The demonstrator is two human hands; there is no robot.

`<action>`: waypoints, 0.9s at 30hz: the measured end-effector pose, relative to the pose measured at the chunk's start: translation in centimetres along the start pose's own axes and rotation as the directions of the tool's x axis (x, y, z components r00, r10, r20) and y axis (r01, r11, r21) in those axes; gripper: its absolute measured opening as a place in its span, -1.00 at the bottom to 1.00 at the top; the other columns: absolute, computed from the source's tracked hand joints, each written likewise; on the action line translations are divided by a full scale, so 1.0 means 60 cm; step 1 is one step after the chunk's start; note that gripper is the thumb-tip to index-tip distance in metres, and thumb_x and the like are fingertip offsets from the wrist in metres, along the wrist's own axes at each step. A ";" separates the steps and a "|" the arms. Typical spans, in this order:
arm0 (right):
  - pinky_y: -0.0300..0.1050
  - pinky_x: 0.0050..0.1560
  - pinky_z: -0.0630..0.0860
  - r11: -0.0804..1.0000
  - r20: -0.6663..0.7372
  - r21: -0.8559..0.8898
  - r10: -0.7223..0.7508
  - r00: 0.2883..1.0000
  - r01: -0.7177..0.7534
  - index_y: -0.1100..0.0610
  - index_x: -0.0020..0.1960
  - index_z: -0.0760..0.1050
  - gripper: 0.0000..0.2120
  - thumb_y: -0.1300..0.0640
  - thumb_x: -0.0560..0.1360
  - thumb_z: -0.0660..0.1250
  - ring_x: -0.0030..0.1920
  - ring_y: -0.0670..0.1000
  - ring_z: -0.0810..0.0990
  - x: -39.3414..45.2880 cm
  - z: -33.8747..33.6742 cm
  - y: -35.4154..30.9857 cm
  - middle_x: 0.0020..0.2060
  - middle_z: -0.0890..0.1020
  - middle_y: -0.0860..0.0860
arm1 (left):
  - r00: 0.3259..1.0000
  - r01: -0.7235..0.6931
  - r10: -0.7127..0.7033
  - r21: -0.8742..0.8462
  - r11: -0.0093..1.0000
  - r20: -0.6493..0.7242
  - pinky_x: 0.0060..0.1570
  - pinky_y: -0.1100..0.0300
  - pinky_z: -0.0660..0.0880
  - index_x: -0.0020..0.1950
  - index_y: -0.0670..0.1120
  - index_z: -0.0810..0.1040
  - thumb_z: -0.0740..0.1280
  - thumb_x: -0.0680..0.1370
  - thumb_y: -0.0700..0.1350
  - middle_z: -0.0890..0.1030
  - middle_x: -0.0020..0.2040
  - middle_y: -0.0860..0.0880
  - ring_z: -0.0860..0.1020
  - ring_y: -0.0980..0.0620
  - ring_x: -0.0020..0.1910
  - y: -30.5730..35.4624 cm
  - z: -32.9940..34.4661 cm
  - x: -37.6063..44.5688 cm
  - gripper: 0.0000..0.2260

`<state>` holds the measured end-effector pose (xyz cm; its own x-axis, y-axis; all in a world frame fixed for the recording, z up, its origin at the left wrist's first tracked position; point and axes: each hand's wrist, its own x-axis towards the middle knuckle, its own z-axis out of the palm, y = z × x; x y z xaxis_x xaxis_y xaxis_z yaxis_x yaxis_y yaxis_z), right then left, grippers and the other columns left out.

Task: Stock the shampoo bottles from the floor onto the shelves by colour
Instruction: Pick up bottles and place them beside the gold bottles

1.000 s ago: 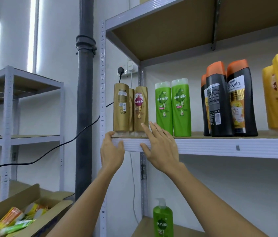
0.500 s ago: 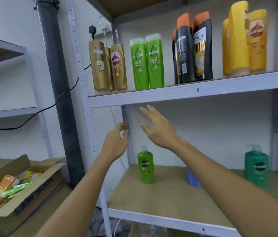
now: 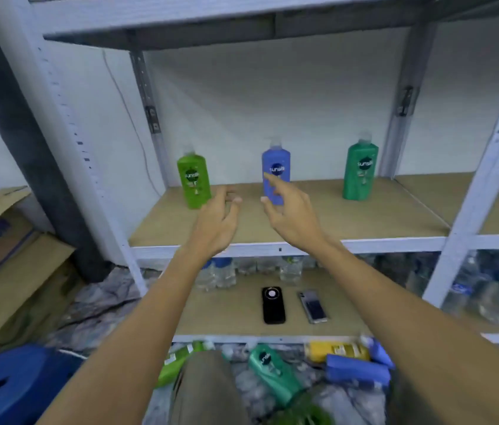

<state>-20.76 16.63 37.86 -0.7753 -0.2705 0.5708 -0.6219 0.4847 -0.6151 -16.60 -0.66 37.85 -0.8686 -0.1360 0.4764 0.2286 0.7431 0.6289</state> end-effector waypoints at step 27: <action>0.08 0.26 0.48 0.782 0.353 -0.159 0.615 0.705 -0.603 0.00 0.64 0.06 -0.33 -0.04 0.64 0.29 0.33 0.22 0.49 -0.393 0.136 0.407 0.45 0.41 0.19 | 0.658 0.388 -0.491 0.302 0.871 0.571 0.31 -0.21 0.36 0.63 0.13 -0.02 0.01 0.68 0.24 0.31 0.52 -0.18 0.43 -0.27 0.37 -0.220 0.368 -0.275 -0.46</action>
<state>-18.57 28.05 4.95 -0.9679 -0.1865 -0.1684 -0.0015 0.6744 -0.7383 -14.98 6.23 8.10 -0.9345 -0.0802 -0.3467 -0.2708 0.7924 0.5466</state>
